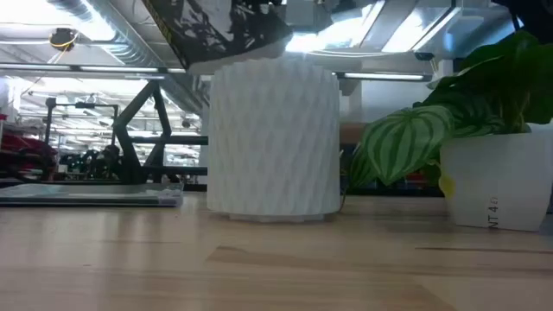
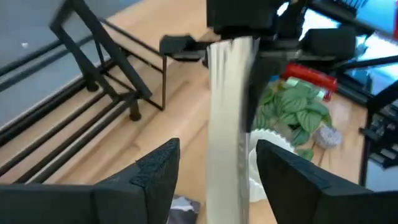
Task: Stock shelves
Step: Remove the black book from the bookshelf
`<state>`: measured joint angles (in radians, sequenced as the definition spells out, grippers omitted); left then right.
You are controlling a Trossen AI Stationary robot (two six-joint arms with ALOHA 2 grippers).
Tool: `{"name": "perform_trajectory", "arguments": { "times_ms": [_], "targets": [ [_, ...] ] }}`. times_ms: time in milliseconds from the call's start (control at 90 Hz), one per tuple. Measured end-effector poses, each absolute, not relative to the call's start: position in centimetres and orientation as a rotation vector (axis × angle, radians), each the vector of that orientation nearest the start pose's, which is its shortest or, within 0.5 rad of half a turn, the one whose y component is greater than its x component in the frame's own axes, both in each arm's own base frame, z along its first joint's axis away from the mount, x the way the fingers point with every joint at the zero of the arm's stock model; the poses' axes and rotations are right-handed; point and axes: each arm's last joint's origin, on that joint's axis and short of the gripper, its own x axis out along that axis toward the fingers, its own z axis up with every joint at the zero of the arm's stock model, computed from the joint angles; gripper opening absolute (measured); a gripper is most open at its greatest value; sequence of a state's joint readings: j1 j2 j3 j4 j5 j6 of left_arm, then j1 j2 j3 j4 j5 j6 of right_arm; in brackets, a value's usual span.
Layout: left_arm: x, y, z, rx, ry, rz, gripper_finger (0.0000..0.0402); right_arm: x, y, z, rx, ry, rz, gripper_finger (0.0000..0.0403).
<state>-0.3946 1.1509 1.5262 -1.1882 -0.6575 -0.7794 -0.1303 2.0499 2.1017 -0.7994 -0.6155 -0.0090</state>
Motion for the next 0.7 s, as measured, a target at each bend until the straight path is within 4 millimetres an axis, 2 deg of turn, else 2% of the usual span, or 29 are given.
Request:
{"name": "perform_trajectory", "arguments": {
  "times_ms": [200, 278, 344, 422, 444, 578, 700],
  "targets": [
    [20.2, -4.3, 41.1, -0.361, 0.701, 0.427, 0.0179, 44.7, -4.2, 34.7, 0.256, 0.715, 0.476, 0.0032],
    [20.8, -4.2, 40.9, -0.375, 0.713, 0.418, 0.0148, 44.7, -4.2, 34.6, 0.259, 0.726, 0.476, 0.0032],
    [21.0, -4.1, 41.0, -0.388, 0.701, 0.421, 0.0104, 44.6, -4.1, 34.5, 0.264, 0.74, 0.474, 0.0032],
    [21.0, -3.9, 41.0, -0.421, 0.692, 0.433, 0.0041, 44.5, -4.2, 34.4, 0.254, 0.747, 0.46, 0.0038],
    [20.9, -3.9, 41.0, -0.437, 0.689, 0.438, 0.0034, 44.5, -4.2, 34.4, 0.252, 0.748, 0.455, 0.0044],
    [20.1, -4.2, 40.9, -0.562, 0.691, 0.507, 0.0033, 44.5, -4.3, 34.4, 0.251, 0.759, 0.428, 0.0086],
    [17.9, -5.0, 39.9, -0.675, 0.796, 0.662, 0.0033, 44.2, -5.1, 34.4, 0.288, 0.777, 0.395, 0.012]
  ]
}}
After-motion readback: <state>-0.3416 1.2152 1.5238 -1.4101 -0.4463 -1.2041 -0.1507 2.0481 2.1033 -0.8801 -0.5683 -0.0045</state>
